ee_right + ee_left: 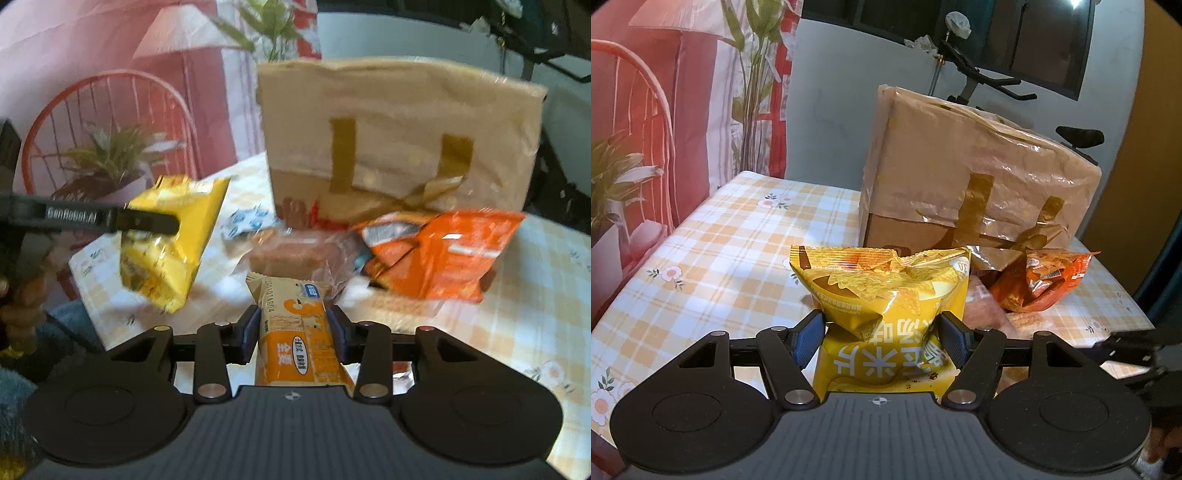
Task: Organize snacks
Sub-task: 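Grasp the orange-and-white biscuit bar with the right tool, then carry the yellow bag and biscuit bar into the box and open both tools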
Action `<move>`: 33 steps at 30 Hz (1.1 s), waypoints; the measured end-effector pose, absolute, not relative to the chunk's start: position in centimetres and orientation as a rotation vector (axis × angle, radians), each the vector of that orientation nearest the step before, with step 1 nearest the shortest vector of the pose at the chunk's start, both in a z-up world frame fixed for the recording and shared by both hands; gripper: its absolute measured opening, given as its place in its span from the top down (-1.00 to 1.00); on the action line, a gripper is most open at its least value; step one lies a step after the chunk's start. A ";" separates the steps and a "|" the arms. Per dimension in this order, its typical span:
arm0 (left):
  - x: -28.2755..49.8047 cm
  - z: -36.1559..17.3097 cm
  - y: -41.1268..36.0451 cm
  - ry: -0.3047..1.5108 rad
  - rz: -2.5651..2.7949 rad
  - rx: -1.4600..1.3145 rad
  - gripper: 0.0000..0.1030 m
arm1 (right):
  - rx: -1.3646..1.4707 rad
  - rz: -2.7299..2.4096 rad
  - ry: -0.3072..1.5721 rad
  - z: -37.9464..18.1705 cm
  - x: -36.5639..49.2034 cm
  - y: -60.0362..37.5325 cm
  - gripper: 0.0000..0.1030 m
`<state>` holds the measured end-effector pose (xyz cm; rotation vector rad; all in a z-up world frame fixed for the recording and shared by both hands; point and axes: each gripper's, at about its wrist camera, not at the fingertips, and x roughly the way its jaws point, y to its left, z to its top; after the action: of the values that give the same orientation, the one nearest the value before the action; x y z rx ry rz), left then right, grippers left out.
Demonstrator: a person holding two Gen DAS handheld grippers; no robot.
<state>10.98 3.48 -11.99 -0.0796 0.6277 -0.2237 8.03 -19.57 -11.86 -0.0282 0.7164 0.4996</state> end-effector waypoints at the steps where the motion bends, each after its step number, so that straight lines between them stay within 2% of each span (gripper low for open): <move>1: 11.0 -12.0 3.4 0.630 -0.225 -0.078 -0.36 | -0.026 0.499 0.737 -12.4 8.2 -19.3 0.19; 7: 11.1 -12.1 3.6 0.639 -0.226 -0.079 -0.36 | -0.061 0.484 0.852 -15.0 8.8 -17.9 0.20; 13: 11.2 -12.4 3.3 0.651 -0.238 -0.074 -0.36 | -0.087 0.477 0.875 -15.6 8.6 -18.1 0.18; 17: 11.0 -12.2 3.4 0.642 -0.242 -0.073 -0.36 | -0.081 0.494 0.882 -15.7 8.3 -18.2 0.25; 26: 11.2 -9.0 3.2 0.547 -0.272 -0.061 -0.36 | 0.013 0.504 0.684 -8.8 7.0 -21.5 0.25; 33: 14.0 -2.9 1.4 0.414 -0.348 -0.047 -0.36 | 0.011 0.422 0.461 -1.1 9.5 -24.2 0.25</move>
<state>14.02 1.40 -2.86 -0.0468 0.4144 -0.3483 9.53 -24.24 -1.08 0.0109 0.4613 0.4223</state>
